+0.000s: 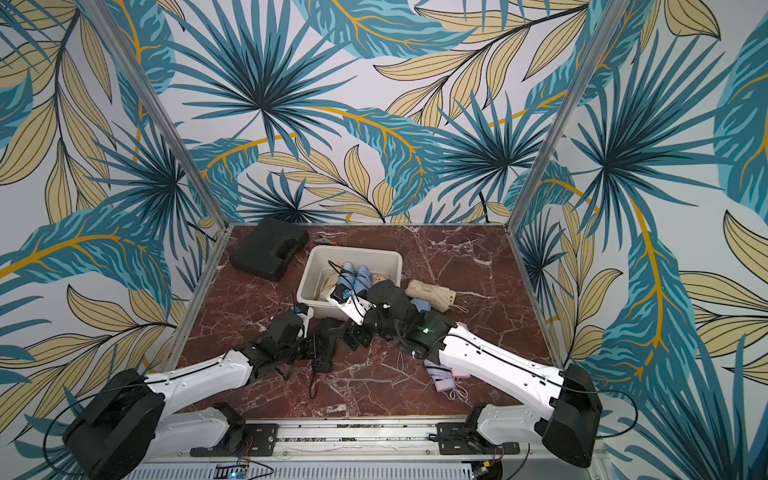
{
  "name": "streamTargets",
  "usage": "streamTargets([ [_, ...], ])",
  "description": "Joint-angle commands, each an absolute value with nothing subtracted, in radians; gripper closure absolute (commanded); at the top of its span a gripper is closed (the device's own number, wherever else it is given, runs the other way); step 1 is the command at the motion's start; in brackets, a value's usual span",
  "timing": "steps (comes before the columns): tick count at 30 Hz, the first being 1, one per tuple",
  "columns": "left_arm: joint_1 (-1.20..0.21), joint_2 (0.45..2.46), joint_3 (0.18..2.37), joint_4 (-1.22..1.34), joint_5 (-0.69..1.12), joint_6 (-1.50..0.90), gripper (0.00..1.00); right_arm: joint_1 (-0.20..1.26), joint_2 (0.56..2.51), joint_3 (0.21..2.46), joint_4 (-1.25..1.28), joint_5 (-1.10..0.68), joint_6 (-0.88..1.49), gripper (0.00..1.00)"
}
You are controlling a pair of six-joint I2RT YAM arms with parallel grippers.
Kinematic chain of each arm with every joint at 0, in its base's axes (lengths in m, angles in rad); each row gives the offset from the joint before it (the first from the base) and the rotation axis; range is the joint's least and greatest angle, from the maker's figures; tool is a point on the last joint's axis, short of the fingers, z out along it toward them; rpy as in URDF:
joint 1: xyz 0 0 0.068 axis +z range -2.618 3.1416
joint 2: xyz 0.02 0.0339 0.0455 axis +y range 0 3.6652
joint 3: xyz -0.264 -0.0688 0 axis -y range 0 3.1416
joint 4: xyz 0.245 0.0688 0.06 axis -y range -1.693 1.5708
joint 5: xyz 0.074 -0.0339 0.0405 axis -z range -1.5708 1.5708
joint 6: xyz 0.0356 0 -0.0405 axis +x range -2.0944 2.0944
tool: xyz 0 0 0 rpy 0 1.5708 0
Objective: Put the umbrella into the storage box
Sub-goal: Pick up the umbrella from the center of the board.
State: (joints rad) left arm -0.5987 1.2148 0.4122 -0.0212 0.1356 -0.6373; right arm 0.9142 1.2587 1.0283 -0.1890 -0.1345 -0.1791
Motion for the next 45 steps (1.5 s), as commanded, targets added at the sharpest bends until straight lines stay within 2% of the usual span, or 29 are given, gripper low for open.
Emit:
streamTargets([
  [1,-0.621,1.169,0.423,-0.093,0.211,-0.582,0.69,0.915,1.246,1.015,-0.173,-0.132,-0.172,0.15],
  [8,-0.744,1.126,0.474,-0.26,0.327,-0.464,0.68,0.914,1.233,1.016,-0.208,-0.151,-0.184,0.15],
  [13,-0.745,1.146,0.492,-0.264,0.43,-0.403,0.6,0.914,1.2,1.01,-0.286,-0.191,-0.214,0.15],
  [15,-0.743,1.156,0.521,-0.304,0.401,-0.392,0.55,0.914,1.189,1.016,-0.327,-0.202,-0.243,0.15],
  [18,-0.725,1.13,0.555,-0.315,0.349,-0.415,0.39,0.917,1.179,1.036,-0.427,-0.251,-0.316,0.15],
  [23,-0.648,0.956,0.539,-0.25,0.252,-0.512,0.26,0.945,1.152,1.027,-0.543,-0.305,-0.503,0.14],
  [27,-0.594,0.786,0.516,-0.25,0.032,-0.645,0.22,0.983,1.188,1.025,-0.59,-0.277,-0.657,0.12],
  [31,-0.501,0.655,0.505,-0.32,-0.098,-0.75,0.16,1.037,1.292,1.055,-0.607,-0.223,-0.774,0.12],
  [40,-0.305,0.511,0.5,-0.434,-0.264,-0.864,0.13,1.15,1.548,1.146,-0.58,-0.116,-1.016,0.1],
  [45,-0.25,0.479,0.515,-0.462,-0.328,-0.912,0.12,1.194,1.693,1.224,-0.602,-0.044,-1.121,0.09],
])
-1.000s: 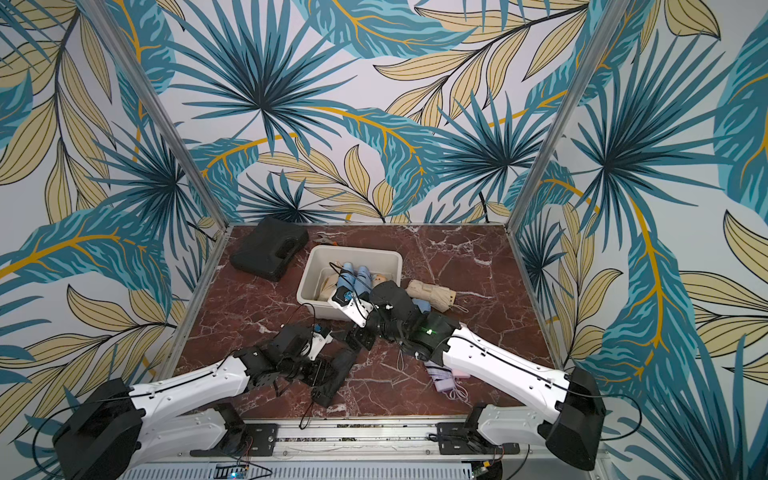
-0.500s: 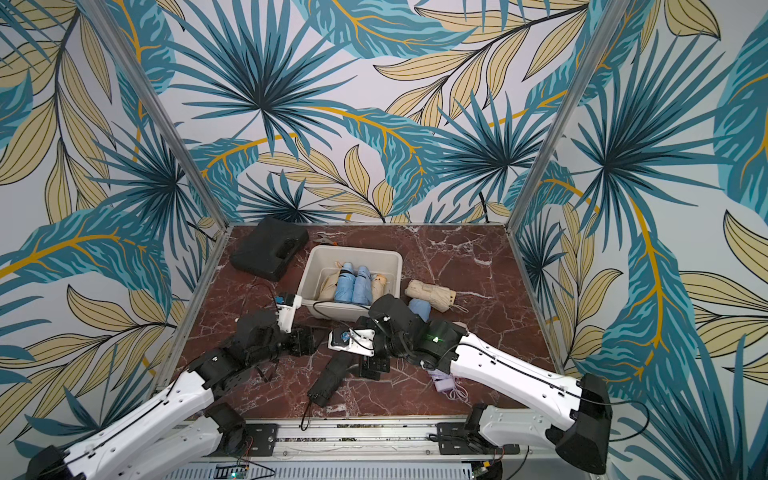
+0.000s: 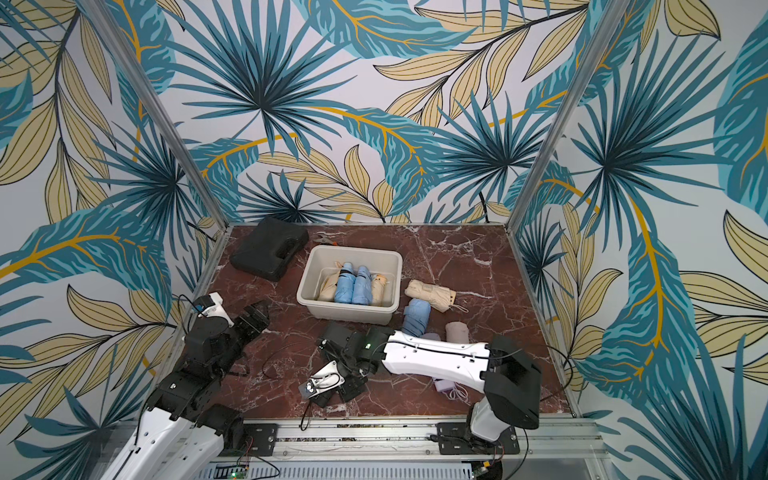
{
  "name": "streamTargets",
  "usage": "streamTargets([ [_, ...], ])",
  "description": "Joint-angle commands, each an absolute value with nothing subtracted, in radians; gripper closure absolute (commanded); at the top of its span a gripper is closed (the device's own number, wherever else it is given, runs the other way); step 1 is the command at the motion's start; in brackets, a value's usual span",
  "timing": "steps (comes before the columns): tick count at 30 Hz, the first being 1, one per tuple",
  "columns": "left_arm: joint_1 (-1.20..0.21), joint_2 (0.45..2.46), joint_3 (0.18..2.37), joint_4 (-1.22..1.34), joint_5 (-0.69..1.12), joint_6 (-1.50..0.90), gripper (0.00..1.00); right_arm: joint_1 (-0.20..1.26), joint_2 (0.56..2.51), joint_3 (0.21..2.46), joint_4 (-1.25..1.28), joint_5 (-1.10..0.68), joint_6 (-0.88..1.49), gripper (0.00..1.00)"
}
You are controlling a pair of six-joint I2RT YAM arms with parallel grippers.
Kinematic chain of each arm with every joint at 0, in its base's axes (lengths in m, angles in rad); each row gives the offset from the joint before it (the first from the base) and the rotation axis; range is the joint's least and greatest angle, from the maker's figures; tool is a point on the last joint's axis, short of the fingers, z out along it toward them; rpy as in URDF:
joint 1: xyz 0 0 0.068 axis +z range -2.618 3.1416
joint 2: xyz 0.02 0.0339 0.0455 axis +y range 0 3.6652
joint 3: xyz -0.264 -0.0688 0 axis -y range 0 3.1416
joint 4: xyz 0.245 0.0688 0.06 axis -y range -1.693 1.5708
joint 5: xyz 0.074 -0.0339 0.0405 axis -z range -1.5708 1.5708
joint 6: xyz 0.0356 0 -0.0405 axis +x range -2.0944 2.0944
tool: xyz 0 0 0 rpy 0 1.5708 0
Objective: Put the umbrella into the storage box
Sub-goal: Pick up the umbrella from the center of the board.
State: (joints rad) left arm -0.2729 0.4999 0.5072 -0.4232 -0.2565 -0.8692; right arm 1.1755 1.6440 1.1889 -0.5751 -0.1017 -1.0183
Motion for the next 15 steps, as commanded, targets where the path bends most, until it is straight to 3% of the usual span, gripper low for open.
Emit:
streamTargets([
  [1,-0.246,0.476,0.515,-0.462,-0.332,-0.915,0.12,1.2,1.715,1.23,-0.604,-0.029,-1.132,0.1],
  [15,-0.236,0.426,0.591,-0.569,-0.384,-0.919,0.11,1.214,1.902,1.295,-0.555,0.081,-1.253,0.14],
])
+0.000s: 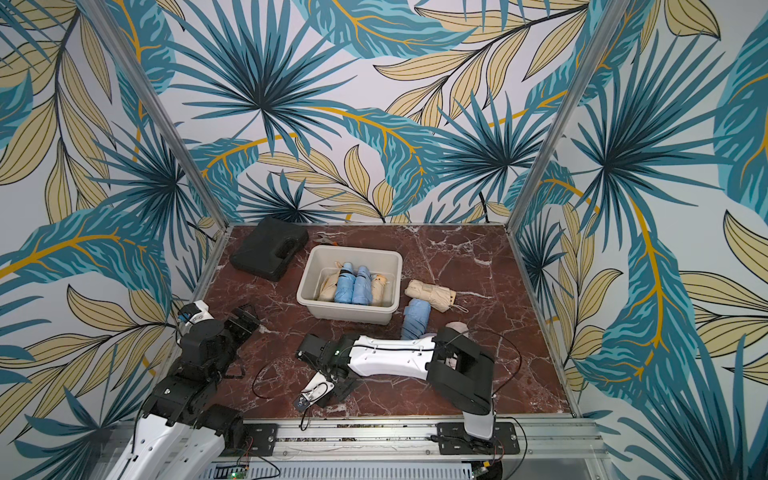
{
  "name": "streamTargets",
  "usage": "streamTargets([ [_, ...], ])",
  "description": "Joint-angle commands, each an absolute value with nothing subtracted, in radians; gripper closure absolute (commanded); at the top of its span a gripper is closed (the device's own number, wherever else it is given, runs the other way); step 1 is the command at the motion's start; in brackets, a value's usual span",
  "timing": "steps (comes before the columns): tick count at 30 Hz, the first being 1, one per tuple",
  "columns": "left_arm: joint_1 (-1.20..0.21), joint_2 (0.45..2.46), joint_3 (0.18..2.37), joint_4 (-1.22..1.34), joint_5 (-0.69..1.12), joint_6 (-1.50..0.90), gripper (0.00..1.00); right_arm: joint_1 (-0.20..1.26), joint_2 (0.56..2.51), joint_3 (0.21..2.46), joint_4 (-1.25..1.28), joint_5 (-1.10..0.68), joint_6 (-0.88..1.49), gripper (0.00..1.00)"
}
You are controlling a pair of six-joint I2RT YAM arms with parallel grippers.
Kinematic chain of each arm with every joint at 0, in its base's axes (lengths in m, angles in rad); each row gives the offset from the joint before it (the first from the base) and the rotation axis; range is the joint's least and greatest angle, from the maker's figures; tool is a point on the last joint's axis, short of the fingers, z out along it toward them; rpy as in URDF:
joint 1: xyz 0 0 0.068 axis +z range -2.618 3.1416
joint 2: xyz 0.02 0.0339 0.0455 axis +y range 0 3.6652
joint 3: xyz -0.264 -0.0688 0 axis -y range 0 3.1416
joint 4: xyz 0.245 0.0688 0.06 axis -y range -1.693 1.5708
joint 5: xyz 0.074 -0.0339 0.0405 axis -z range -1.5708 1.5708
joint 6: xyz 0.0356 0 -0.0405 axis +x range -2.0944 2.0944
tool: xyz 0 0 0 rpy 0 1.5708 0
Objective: Put the umbrella into the storage box
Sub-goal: Pick up the umbrella from the center of the board.
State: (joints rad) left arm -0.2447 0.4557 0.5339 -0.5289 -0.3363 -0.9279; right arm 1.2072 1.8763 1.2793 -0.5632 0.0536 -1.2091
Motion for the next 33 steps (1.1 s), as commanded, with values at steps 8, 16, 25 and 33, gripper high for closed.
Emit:
streamTargets([
  [8,-0.235,0.407,0.636,-0.576,-0.414,-0.895,0.11,1.215,1.965,1.314,-0.574,0.086,-1.259,0.39],
  [16,-0.235,0.407,0.64,-0.587,-0.417,-0.896,0.11,1.215,1.945,1.318,-0.582,0.073,-1.217,0.62],
  [25,-0.235,0.394,0.665,-0.6,-0.447,-0.899,0.12,1.213,1.773,1.252,-0.519,0.017,-1.066,0.7],
  [33,-0.235,0.378,0.662,-0.6,-0.463,-0.902,0.12,1.19,1.557,1.18,-0.411,-0.046,-0.748,0.71],
])
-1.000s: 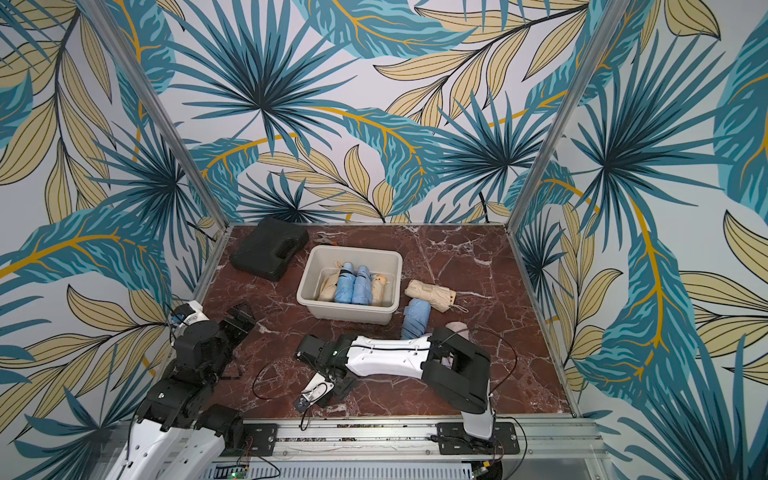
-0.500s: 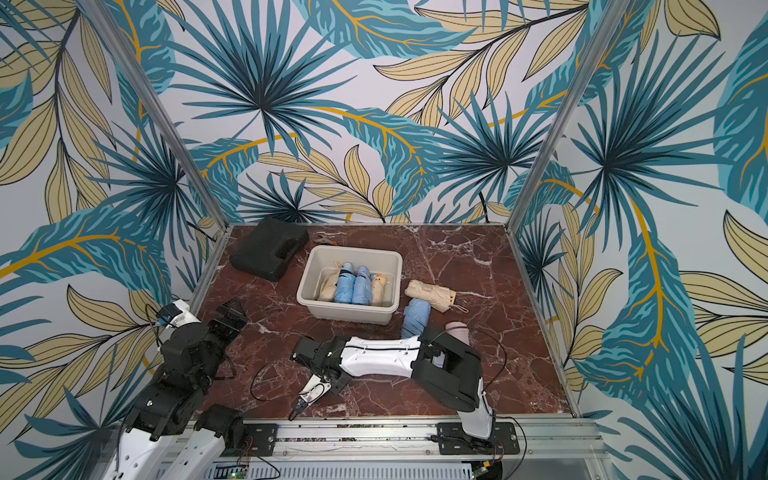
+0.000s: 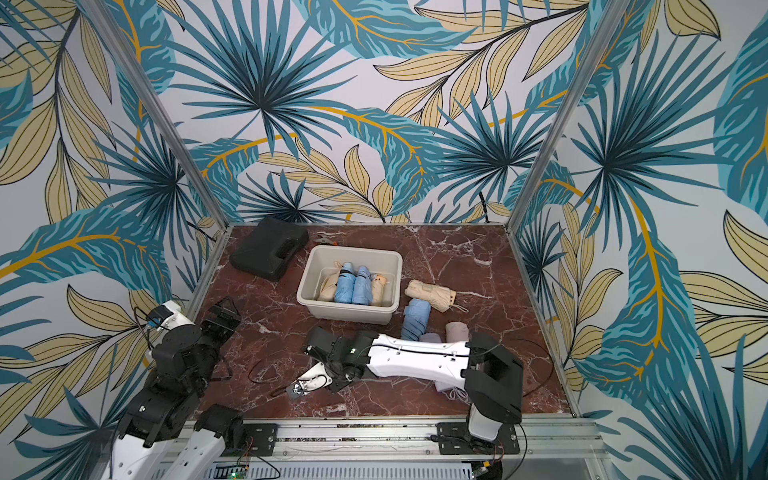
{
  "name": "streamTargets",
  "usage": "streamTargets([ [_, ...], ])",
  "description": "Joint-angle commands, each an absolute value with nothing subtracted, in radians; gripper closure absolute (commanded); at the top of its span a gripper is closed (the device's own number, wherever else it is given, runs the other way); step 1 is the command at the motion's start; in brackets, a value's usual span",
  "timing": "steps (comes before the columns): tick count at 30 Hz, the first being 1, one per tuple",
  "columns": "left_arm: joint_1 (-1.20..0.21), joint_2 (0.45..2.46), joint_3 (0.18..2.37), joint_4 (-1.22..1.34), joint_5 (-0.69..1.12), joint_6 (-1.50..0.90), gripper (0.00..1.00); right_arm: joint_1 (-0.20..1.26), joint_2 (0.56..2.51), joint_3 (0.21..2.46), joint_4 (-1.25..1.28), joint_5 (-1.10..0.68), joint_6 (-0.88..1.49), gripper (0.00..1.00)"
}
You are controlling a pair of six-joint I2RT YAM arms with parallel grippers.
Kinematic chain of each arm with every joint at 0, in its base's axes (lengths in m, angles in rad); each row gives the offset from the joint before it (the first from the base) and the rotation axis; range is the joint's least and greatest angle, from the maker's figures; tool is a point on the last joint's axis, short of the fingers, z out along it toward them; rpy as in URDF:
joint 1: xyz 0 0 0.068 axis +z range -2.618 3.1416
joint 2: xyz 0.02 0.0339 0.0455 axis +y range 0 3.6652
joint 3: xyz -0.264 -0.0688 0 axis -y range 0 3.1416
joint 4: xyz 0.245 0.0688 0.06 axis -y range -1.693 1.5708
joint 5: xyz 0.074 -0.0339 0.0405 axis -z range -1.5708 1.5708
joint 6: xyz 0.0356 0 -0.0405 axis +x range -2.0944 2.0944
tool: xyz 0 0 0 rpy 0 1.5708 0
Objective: Put the umbrella into the storage box
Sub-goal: Pick up the umbrella from the center of the board, then place the umbrella in the storage box.
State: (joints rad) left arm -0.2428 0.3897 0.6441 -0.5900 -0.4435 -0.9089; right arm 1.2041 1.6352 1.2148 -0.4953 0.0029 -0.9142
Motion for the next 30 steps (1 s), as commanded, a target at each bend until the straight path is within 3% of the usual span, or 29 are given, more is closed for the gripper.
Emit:
streamTargets([
  [1,-0.235,0.377,0.66,-0.599,-0.463,-0.901,0.12,1.185,1.526,1.166,-0.383,-0.048,-0.71,0.71],
  [9,-0.235,0.378,0.624,-0.51,-0.393,-0.878,0.11,1.103,1.33,1.054,-0.053,-0.038,-0.252,0.75],
  [12,-0.235,0.387,0.598,-0.433,-0.329,-0.829,0.11,1.078,1.313,1.024,0.1,-0.007,-0.063,0.75],
  [16,-0.235,0.431,0.581,-0.351,-0.195,-0.718,0.08,1.043,1.343,1.071,0.164,0.122,0.154,0.82],
  [18,-0.235,0.464,0.585,-0.341,-0.141,-0.679,0.08,1.031,1.378,1.137,0.121,0.25,0.264,0.9],
  [21,-0.235,0.514,0.592,-0.331,-0.066,-0.629,0.08,1.001,1.454,1.266,-0.013,0.368,0.415,0.94],
  [25,-0.235,0.565,0.591,-0.312,0.01,-0.612,0.09,0.945,1.555,1.385,-0.113,0.384,0.581,1.0],
  [30,-0.235,0.61,0.583,-0.281,0.044,-0.611,0.16,0.889,1.689,1.544,-0.198,0.375,0.697,1.0],
])
